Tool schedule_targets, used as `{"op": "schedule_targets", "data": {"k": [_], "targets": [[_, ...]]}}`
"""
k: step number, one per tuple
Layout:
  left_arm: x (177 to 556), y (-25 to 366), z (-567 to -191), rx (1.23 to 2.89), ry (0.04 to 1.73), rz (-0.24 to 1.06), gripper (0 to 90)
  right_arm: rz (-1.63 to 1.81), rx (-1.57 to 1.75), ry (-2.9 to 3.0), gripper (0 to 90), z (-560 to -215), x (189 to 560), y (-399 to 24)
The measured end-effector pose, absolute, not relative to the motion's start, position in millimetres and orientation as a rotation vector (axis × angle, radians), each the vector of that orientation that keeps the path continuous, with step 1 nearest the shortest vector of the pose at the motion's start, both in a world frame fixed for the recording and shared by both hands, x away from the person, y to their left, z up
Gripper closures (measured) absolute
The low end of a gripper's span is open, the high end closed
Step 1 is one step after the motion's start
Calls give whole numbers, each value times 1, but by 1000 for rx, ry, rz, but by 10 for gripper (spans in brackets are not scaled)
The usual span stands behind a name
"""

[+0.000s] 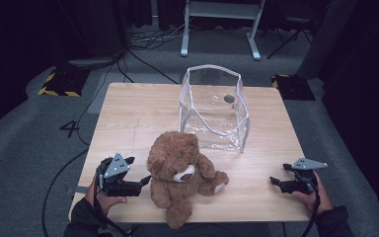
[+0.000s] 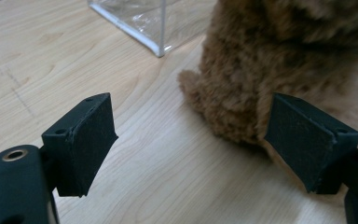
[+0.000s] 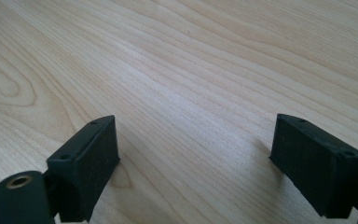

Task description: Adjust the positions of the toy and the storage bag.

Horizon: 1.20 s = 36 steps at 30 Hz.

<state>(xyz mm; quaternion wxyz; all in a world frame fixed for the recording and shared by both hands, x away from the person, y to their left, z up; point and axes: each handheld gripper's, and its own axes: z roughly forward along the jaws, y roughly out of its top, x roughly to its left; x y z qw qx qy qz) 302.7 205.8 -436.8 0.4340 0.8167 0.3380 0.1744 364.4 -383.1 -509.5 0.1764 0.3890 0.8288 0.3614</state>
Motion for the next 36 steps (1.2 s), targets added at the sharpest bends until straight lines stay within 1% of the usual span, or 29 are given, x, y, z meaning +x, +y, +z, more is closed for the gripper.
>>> {"op": "schedule_targets", "data": {"k": [6,15,20,28,31,36], "targets": [[298,189,-430,2045,787,416,162,1023,1101,2347,148,-509,364,-383],[300,182,-428,2022,785,382,158,1023,1102,2347,148,-509,364,-383],[299,171,-426,2006,760,346,158,1023,1102,2347,148,-509,364,-383],[305,147,-428,2023,742,324,158,1023,1101,2347,148,-509,364,-383],[311,136,-430,2003,761,309,157,1023,1101,2347,148,-509,364,-383],[320,130,-433,1968,775,290,155,1023,1102,2347,148,-509,364,-383]]}}
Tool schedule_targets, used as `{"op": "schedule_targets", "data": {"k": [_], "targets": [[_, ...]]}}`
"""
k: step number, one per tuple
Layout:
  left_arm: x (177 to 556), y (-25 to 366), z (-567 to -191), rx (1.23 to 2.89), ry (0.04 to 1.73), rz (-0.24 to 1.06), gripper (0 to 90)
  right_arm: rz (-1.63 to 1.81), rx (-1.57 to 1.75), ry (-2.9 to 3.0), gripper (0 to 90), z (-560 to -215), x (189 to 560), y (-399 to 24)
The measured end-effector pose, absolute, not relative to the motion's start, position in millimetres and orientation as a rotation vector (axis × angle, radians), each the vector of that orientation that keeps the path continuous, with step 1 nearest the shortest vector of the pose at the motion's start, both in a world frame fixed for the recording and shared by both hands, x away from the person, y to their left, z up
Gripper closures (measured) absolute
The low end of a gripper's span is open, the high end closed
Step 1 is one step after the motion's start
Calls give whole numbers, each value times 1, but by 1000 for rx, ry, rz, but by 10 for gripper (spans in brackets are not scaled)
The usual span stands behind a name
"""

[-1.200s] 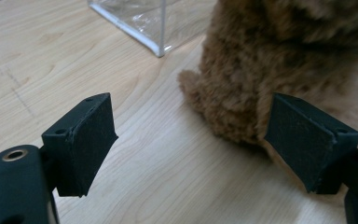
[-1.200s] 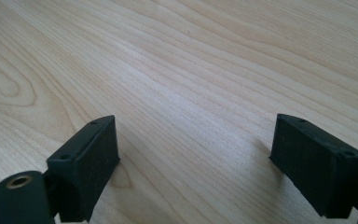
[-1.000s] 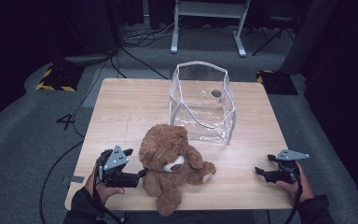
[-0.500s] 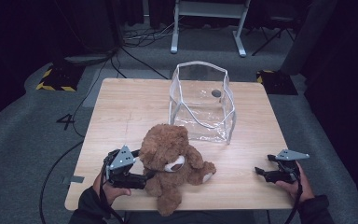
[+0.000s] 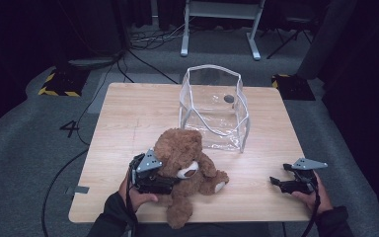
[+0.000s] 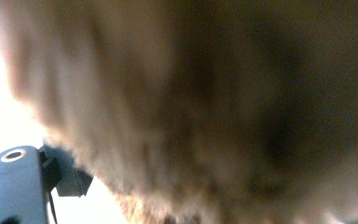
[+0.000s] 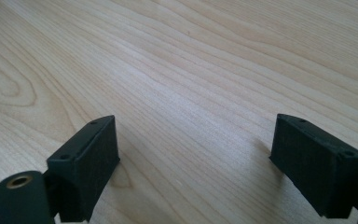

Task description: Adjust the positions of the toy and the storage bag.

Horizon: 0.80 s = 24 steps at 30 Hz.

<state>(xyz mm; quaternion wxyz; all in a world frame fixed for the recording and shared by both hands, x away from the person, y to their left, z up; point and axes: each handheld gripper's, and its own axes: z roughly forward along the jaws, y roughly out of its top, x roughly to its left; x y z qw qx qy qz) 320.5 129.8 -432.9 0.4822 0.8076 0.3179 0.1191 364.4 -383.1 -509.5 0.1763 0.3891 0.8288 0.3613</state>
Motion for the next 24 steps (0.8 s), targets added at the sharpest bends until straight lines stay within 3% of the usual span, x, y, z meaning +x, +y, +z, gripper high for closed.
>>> {"op": "schedule_targets", "data": {"k": [10,24], "targets": [[331,116,-442,1953,802,266,179,1023,1101,2347,148,-509,364,-383],[332,109,-442,2017,755,304,451,1023,1101,2347,148,-509,364,-383]]}}
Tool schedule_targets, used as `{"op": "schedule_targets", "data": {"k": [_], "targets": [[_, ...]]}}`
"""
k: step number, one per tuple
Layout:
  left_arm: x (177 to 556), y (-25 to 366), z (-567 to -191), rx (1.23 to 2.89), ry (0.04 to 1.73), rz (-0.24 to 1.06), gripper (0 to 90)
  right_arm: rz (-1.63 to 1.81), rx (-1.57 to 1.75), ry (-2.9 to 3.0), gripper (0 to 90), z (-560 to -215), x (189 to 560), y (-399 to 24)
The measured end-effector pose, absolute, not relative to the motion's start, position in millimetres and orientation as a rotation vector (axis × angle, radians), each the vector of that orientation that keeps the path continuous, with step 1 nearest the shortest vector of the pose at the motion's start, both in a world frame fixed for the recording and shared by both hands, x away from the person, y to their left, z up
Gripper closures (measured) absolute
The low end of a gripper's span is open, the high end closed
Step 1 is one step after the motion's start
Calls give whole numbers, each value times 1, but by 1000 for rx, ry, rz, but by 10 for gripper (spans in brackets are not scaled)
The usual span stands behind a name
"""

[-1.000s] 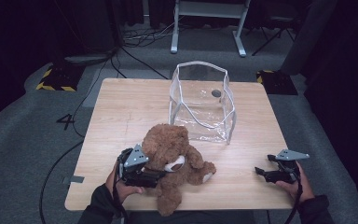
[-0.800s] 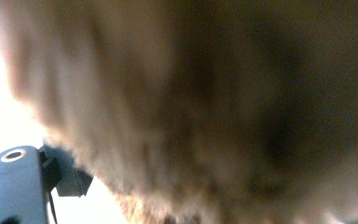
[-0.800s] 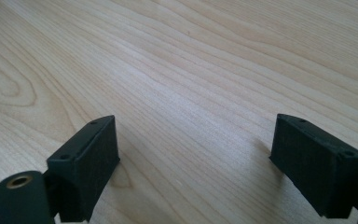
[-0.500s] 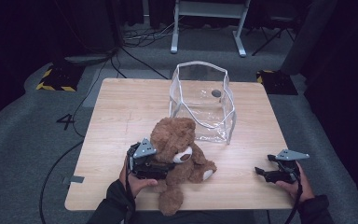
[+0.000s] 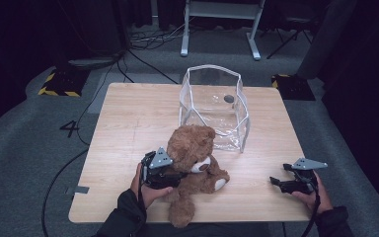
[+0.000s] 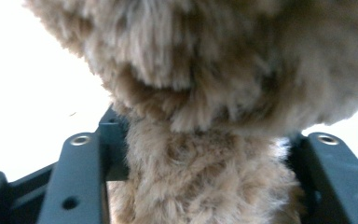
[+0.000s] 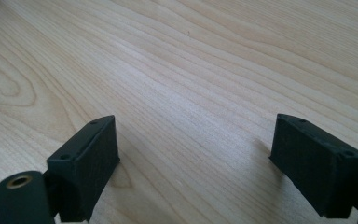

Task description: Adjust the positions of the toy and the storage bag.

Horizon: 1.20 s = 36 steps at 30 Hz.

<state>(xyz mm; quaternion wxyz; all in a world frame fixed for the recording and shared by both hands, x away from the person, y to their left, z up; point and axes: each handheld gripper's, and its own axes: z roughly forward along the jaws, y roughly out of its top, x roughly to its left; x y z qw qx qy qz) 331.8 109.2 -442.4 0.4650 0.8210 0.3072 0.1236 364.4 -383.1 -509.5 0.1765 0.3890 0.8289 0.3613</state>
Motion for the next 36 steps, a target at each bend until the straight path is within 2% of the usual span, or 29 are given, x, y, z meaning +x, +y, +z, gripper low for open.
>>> {"op": "schedule_targets", "data": {"k": [5,11,21,30,33,35,36], "targets": [[329,111,-442,2029,736,355,527,1023,1102,2347,148,-509,364,-383],[329,122,-441,2032,743,375,558,1023,1102,2347,148,-509,364,-383],[331,153,-441,2001,828,447,564,1022,1102,2346,147,-509,364,-383],[328,185,-442,1960,917,457,562,1022,1098,2348,146,-509,364,-383],[328,201,-443,1939,961,472,560,1019,1077,2355,165,-509,364,-383],[327,204,-442,1940,964,477,558,1013,1057,2344,225,-508,363,-382],[326,206,-442,1943,968,476,558,1013,1057,2344,225,-508,363,-382]]}}
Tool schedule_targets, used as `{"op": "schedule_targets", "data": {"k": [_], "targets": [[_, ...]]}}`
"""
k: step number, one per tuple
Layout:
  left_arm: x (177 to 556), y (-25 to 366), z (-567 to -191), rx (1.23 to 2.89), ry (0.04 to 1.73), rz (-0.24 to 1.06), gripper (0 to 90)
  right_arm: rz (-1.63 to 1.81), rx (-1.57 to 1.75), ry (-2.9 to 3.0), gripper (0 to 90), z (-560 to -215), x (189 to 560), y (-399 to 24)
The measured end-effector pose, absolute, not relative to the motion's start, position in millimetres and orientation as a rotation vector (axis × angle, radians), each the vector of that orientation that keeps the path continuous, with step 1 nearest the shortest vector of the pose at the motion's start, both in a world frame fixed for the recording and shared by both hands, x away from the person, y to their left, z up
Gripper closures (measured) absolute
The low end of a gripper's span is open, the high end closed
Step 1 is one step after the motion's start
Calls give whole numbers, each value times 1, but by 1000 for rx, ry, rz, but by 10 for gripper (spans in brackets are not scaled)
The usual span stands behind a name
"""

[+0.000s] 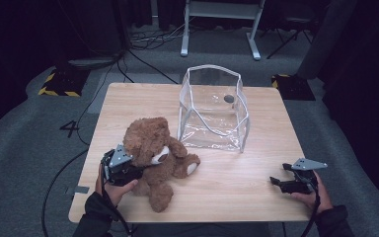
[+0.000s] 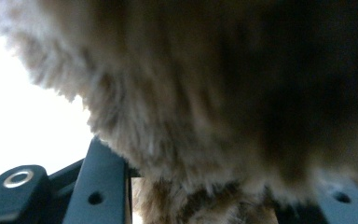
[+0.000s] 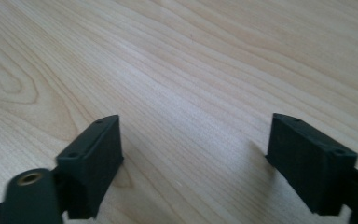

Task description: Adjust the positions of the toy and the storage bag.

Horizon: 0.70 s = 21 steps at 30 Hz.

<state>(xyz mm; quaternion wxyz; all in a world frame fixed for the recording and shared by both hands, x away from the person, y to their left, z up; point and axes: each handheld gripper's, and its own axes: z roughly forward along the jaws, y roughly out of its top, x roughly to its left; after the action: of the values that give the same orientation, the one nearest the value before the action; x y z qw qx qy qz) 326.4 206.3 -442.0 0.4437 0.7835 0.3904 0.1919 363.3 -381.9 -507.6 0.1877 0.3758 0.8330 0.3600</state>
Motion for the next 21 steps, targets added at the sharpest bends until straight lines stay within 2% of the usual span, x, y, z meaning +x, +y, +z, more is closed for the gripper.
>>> {"op": "schedule_targets", "data": {"k": [7,13,14,15,21], "targets": [[327,219,-442,1927,1002,489,554,1063,973,2310,286,-486,365,-377],[329,221,-443,1933,988,484,552,1150,820,2215,311,-419,377,-351],[329,221,-443,1933,988,484,552,1150,820,2215,311,-419,377,-351],[329,220,-444,1931,983,484,552,1150,788,2188,315,-401,382,-341],[330,220,-445,1936,966,486,550,1171,738,2153,323,-359,399,-314]]}}
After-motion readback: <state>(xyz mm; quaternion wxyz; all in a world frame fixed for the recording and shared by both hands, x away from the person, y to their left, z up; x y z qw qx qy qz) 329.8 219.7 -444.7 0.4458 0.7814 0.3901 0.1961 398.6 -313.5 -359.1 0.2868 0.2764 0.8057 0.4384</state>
